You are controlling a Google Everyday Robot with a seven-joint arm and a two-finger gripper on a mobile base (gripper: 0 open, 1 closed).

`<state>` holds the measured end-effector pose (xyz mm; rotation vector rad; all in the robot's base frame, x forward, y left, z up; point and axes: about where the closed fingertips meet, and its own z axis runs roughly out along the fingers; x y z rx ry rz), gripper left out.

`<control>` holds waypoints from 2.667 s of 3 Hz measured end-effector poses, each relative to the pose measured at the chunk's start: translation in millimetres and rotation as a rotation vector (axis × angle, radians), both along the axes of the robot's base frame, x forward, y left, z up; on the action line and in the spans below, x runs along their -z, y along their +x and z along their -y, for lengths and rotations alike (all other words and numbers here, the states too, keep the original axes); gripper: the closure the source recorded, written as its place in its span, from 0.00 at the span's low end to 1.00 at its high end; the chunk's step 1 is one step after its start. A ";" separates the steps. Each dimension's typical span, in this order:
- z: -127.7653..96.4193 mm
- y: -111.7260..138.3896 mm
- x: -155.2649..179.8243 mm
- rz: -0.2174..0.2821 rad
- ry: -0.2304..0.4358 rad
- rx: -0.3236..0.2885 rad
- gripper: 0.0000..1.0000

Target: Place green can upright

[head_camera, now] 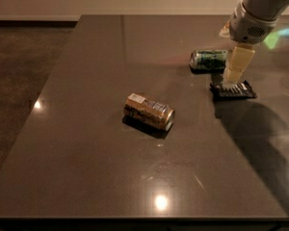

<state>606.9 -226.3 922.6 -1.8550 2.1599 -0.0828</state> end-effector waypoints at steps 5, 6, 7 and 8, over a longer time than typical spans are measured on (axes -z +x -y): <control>-1.5 89.5 44.1 -0.020 0.027 -0.025 0.00; -4.6 98.4 49.4 -0.022 0.019 -0.038 0.00; -2.6 107.9 56.8 -0.024 -0.001 -0.045 0.00; 3.4 113.4 63.2 -0.028 -0.024 -0.042 0.18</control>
Offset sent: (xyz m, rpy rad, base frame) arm 0.0824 -0.0297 -0.0269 0.0096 0.0545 -0.0292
